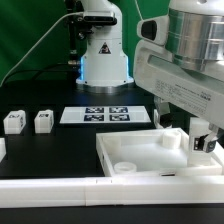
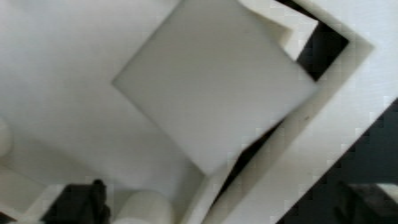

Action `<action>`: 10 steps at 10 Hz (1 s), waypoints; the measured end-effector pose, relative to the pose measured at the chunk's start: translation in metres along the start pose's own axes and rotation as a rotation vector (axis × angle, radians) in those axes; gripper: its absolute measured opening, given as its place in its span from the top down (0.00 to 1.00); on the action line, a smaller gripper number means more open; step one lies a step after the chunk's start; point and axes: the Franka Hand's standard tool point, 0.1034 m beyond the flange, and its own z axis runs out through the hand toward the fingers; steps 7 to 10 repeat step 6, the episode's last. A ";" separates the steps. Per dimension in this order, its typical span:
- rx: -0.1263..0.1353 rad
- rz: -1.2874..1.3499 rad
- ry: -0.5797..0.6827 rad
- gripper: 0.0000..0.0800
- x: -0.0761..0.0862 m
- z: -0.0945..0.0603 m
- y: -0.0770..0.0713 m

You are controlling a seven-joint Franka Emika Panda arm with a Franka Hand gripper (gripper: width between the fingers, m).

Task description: Assemble one leg

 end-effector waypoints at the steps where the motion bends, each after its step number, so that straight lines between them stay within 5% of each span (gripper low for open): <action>1: 0.000 0.000 0.000 0.20 0.000 0.000 0.000; 10: -0.001 0.000 0.000 0.19 0.000 0.000 0.000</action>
Offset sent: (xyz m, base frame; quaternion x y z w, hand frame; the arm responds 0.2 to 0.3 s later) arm 0.0000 0.0000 0.0000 0.0000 0.0000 0.0000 1.0000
